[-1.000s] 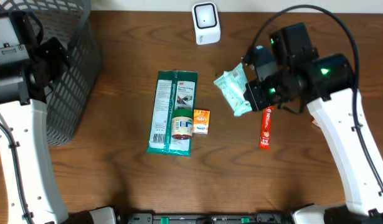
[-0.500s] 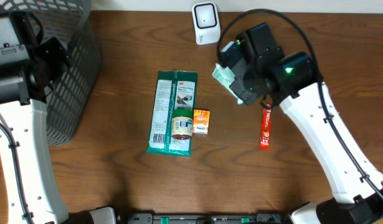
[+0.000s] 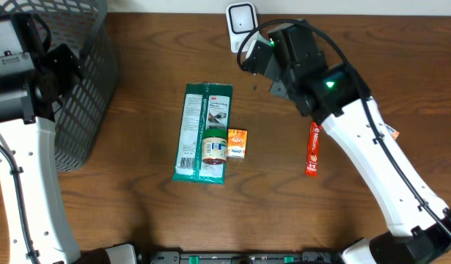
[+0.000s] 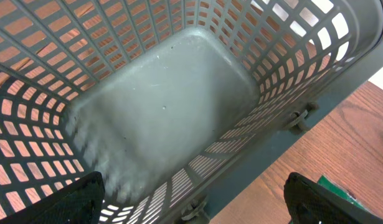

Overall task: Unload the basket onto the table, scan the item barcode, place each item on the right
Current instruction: 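Raise the wipes pack up toward the white scanner, then hold the wipes pack barcode under the white scanner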

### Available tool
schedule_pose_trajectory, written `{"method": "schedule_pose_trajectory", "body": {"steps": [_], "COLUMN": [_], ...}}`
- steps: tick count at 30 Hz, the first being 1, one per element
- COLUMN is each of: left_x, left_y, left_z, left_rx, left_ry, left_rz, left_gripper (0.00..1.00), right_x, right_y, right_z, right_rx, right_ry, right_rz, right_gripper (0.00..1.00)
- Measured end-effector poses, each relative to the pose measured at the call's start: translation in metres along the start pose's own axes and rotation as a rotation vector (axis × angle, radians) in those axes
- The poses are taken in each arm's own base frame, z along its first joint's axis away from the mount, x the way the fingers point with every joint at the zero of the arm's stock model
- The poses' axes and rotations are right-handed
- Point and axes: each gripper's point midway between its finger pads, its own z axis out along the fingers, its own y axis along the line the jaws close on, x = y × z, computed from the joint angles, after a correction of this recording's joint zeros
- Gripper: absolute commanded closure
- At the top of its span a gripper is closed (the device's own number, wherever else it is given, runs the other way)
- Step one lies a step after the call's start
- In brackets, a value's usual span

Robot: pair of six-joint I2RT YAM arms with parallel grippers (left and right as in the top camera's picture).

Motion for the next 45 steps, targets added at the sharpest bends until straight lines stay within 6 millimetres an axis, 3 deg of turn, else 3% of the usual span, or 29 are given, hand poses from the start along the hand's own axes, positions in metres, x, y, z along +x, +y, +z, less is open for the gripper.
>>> {"method": "schedule_pose_trajectory", "body": {"steps": [9,14,18,25,29,34,39,45], "left_x": [0.0,0.0,0.0,0.0,0.0,0.0,0.0,0.0], "left_y": [0.0,0.0,0.0,0.0,0.0,0.0,0.0,0.0], "left_z": [0.0,0.0,0.0,0.0,0.0,0.0,0.0,0.0], "left_rx": [0.0,0.0,0.0,0.0,0.0,0.0,0.0,0.0], "left_ry": [0.0,-0.001,-0.002,0.0,0.0,0.0,0.0,0.0], "left_rz": [0.0,0.0,0.0,0.0,0.0,0.0,0.0,0.0], "left_gripper": [0.08,0.08,0.08,0.07,0.08,0.07,0.07,0.08], "right_x": [-0.051,-0.073,-0.08,-0.073,-0.075,-0.078,-0.069,-0.065], "right_y": [-0.056,-0.089,-0.099,-0.069,-0.058,-0.044,-0.013,0.003], "right_z": [0.022,0.053,0.086,0.164,0.199,0.227,0.261,0.273], "right_rx": [0.366,0.585,0.716,0.673,0.673,0.663,0.616,0.596], "right_ry": [0.042,0.148,0.282,0.463,0.48,0.485,0.513,0.534], "right_rz": [-0.243,-0.337,-0.433,-0.636,-0.626,-0.636,-0.679,-0.696], "right_gripper": [0.99,0.99,0.99,0.99,0.99,0.99,0.99,0.99]}}
